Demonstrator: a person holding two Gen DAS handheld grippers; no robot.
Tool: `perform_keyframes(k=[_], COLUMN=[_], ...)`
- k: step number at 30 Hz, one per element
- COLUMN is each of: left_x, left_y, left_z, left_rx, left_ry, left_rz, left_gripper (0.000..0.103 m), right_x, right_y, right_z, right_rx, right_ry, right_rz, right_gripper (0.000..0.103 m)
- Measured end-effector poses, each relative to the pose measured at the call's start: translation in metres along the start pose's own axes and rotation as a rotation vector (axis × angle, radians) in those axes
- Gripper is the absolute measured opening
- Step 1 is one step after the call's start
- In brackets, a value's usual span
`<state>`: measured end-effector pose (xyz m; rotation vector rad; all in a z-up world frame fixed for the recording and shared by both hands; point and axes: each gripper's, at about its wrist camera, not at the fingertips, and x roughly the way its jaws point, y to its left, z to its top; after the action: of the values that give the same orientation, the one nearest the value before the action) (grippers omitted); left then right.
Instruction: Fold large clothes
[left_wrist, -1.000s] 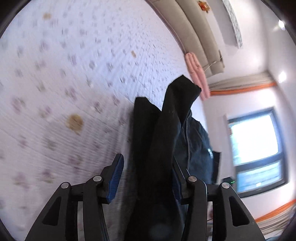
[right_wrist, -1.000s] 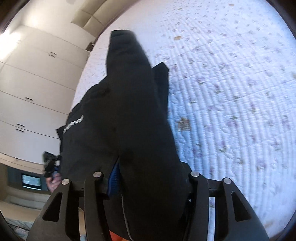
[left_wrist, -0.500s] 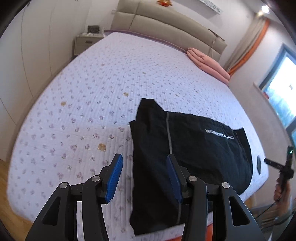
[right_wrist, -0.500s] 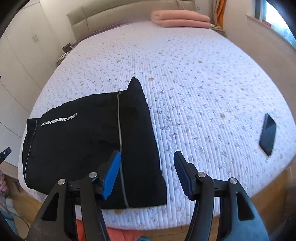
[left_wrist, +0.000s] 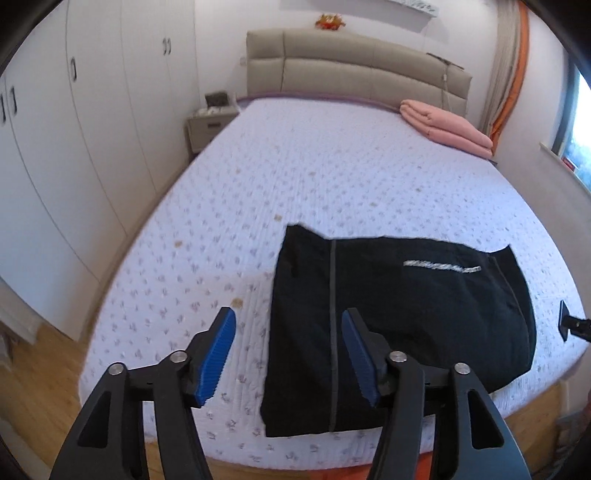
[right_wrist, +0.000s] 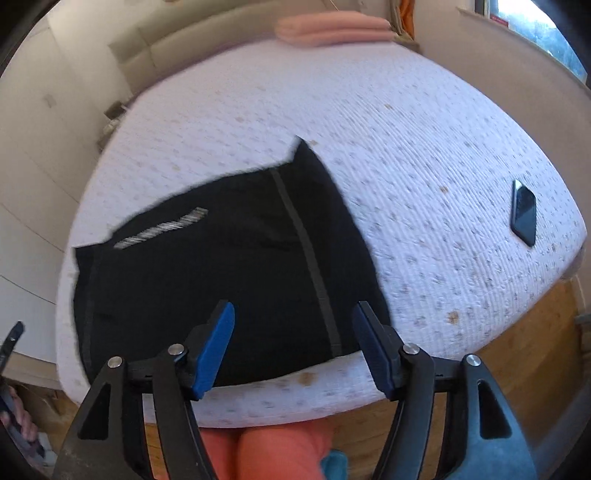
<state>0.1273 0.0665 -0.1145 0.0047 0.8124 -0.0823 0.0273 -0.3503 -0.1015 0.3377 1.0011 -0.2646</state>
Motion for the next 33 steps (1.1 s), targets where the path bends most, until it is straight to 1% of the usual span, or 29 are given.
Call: perform_keyframes(k=[2,4,5,7,9,11,13,15,17,19,21,24,27,29,33], left_x=[-0.021,-0.036,-0.045,-0.054,-0.064,-0.073,-0.084,-0.092,-0.095,-0.093,-0.091,-0.085,-0.076,-0.069,-0.053], left_y=[-0.022,-0.039,-0.05,-0.064,-0.073,-0.08,-0.086,-0.09,-0.092,-0.093,-0.095,-0.101,-0.109,-0.113,-0.117], left_z=[0.002,0.003,0.002,0.001,0.001,0.004,0.008,0.012,0.011,0.01,0.008,0.005,0.003,0.0,-0.007], left_rx=[0.038,0.064,0.09,0.126,0.132,0.138,0.142,0.143,0.144,0.137,0.124,0.124,0.122,0.131,0.147], left_ry=[-0.036,-0.054,-0.057,-0.039,-0.04,-0.046,-0.074,-0.099,-0.112,-0.103,-0.09,-0.071,-0.056,-0.042,0.004], left_rz=[0.01,0.014,0.006,0.012,0.025,0.011,0.016,0.04,0.052,0.054,0.053,0.034,0.027,0.025,0.056], left_gripper=[0.07,0.074,0.075,0.076,0.075,0.075,0.076,0.076,0.076,0.076,0.076,0.076,0.076,0.076,0.076], right_x=[-0.016,-0.037,-0.049,-0.065,-0.08,-0.091,-0.1,-0.105,-0.107,-0.107,-0.104,-0.097,-0.091,-0.086,-0.076], right_y=[0.021,0.04,0.052,0.069,0.084,0.096,0.109,0.119,0.125,0.126,0.123,0.12,0.119,0.116,0.106], right_z=[-0.005,-0.01,-0.013,-0.016,-0.018,-0.02,-0.022,-0.023,-0.023,-0.023,-0.022,-0.02,-0.02,-0.021,-0.021], right_rx=[-0.019,-0.056,-0.074,-0.094,-0.12,-0.134,-0.16,-0.191,-0.196,-0.188,-0.172,-0.168,-0.183,-0.188,-0.172], right_ry=[-0.049,-0.108,-0.141,-0.189,-0.223,-0.256,-0.291,-0.313,-0.322,-0.321,-0.308,-0.289,-0.28,-0.275,-0.247], right_rz=[-0.002,-0.011,-0.02,-0.026,-0.004,0.007,-0.029,-0.055,-0.026,0.005,0.017,0.004,-0.042,-0.057,-0.052], right_gripper=[0.081,0.086,0.089,0.094,0.094,0.095,0.097,0.099,0.099,0.1,0.1,0.1,0.1,0.1,0.1])
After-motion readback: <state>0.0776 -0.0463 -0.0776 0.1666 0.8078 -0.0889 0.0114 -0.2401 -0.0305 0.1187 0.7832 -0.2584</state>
